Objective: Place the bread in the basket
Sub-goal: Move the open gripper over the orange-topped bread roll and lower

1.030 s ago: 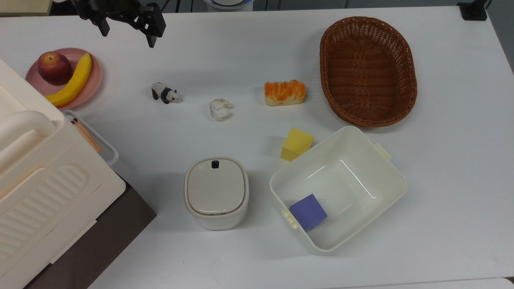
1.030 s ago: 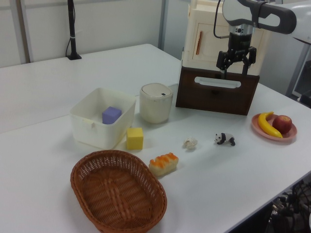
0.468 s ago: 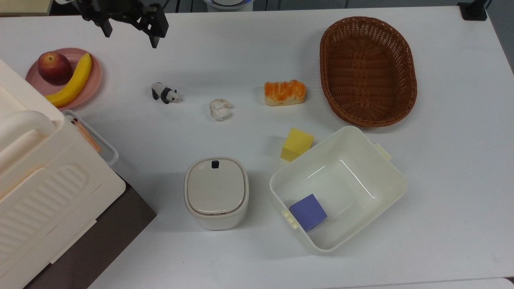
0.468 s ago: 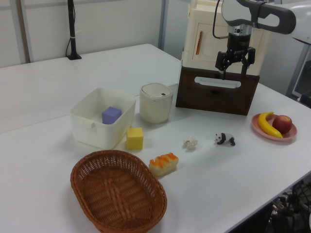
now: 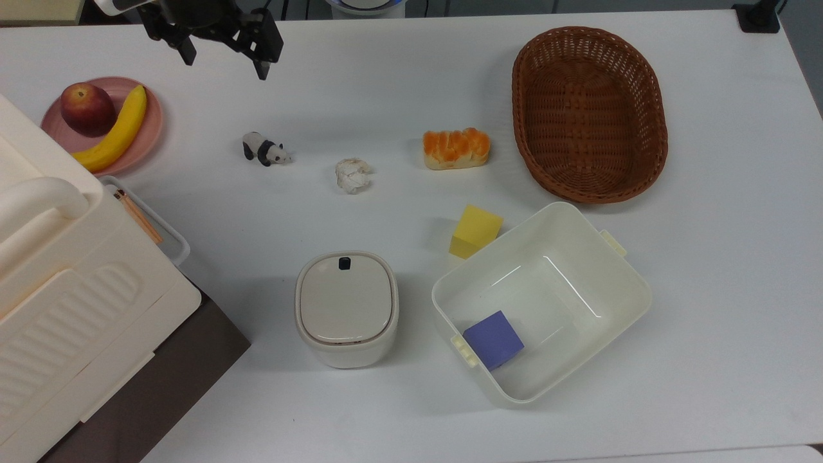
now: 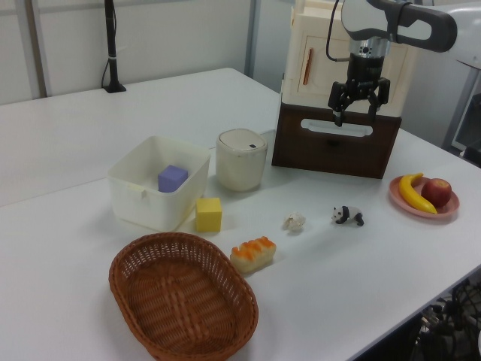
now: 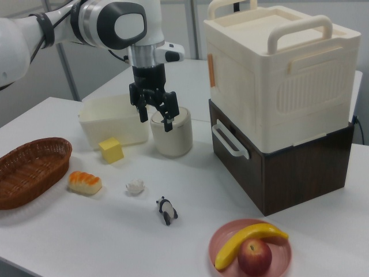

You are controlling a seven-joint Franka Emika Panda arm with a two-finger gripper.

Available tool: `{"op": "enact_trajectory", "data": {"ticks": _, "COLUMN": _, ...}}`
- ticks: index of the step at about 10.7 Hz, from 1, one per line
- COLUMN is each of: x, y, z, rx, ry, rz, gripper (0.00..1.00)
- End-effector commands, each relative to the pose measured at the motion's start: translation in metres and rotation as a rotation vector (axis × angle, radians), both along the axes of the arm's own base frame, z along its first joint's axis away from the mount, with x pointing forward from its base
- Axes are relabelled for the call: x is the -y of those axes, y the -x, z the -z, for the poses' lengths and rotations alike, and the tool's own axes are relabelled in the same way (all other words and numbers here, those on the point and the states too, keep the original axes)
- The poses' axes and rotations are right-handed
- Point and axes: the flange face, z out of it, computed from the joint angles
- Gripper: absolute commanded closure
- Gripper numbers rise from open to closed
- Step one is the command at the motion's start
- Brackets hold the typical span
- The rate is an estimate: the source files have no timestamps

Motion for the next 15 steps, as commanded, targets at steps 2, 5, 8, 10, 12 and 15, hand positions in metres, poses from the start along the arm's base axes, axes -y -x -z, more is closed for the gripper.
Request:
{"op": "enact_trajectory", "data": {"ticks": 2, "x": -0.023, "y": -0.001, "z": 0.024, "rx": -0.024, "ry": -0.082, "rz": -0.048, "gripper": 0.0}}
{"op": "enact_trajectory", "data": {"ticks": 5, "x": -0.032, "y": -0.002, "z": 0.03, "rx": -0.006, "ry": -0.142, "rz": 0.107, "gripper": 0.0}}
{"op": "enact_trajectory", "data": {"ticks": 8, "x": -0.062, "y": -0.008, "z": 0.038, "rx": -0.005, "ry": -0.133, "rz": 0.385, "gripper": 0.0}}
{"op": "enact_trajectory", "data": {"ticks": 10, "x": -0.067, "y": -0.01, "z": 0.046, "rx": -0.005, "ry": -0.118, "rz": 0.574, "gripper": 0.0}}
{"op": "enact_trajectory", "data": {"ticks": 12, "x": -0.098, "y": 0.003, "z": 0.086, "rx": -0.088, "ry": -0.092, "rz": 0.626, "gripper": 0.0}}
{"op": "enact_trajectory", "data": {"ticks": 15, "x": -0.14, "y": 0.022, "z": 0.126, "rx": -0.083, "ry": -0.082, "rz": 0.607, "gripper": 0.0}}
